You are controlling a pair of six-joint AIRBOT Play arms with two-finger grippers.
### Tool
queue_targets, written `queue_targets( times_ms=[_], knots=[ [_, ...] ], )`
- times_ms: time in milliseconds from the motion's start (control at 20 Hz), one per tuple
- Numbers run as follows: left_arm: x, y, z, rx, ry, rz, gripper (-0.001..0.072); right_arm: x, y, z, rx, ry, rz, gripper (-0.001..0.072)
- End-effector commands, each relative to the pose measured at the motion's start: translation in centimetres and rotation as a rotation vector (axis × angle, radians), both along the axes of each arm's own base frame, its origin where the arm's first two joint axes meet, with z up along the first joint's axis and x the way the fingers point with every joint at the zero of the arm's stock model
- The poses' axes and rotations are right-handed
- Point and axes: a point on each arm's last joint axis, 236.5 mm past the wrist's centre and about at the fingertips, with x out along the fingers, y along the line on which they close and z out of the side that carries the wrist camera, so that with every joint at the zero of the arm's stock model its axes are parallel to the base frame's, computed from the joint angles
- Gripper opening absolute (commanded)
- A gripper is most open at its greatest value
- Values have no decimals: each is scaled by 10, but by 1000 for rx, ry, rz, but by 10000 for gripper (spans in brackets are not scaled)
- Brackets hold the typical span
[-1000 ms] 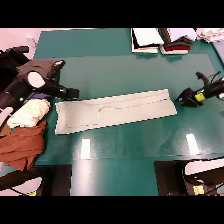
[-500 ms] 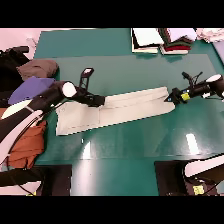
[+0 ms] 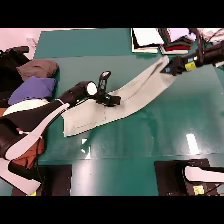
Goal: Fold the shirts.
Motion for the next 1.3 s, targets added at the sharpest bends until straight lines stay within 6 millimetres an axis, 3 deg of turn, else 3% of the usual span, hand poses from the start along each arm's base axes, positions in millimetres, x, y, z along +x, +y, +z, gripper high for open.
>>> queue_targets(
  times_ms=[0, 100, 250, 400, 500, 650, 750, 850, 900, 950, 1000, 1100, 1150, 1250],
  knots=[
    [3, -18, -3, -17, -10, -18, 24, -16, 49, 53, 15, -98, 75, 14],
    [8, -19, -3, -20, -27, -11, 24, -23, 73, 66, 23, -130, 123, 14],
    [8, -16, 0, -15, -26, -13, 24, -32, 100, 69, 38, -136, 167, 14],
    [22, 7, 26, -10, -49, 3, 24, -43, 124, 72, 50, -151, 217, 14],
    [41, 50, 59, 31, -107, 36, 24, -51, 144, 74, 60, -163, 256, 14],
    [67, 142, 128, 135, -254, 124, 24, -72, 191, 74, 94, -178, 346, 15],
    [72, 208, 187, 193, -376, 219, 24, -91, 247, 73, 179, -175, 418, 15],
    [64, 266, 243, 228, -486, 325, 25, -109, 313, 65, 278, -179, 461, 22],
    [57, 289, 267, 243, -534, 372, 24, -118, 348, 58, 326, -202, 483, 74],
    [49, 307, 284, 254, -566, 407, 25, -123, 376, 51, 356, -228, 484, 237],
    [40, 320, 297, 263, -590, 435, 25, -128, 400, 42, 368, -238, 484, 327],
    [29, 330, 310, 268, -605, 457, 25, -138, 415, 30, 339, -234, 543, 319],
    [26, 330, 311, 269, -604, 456, 24, -135, 408, 23, 291, -243, 569, 284],
    [24, 322, 308, 264, -594, 434, 24, -116, 374, 4, 175, -243, 556, 282]
  ],
)
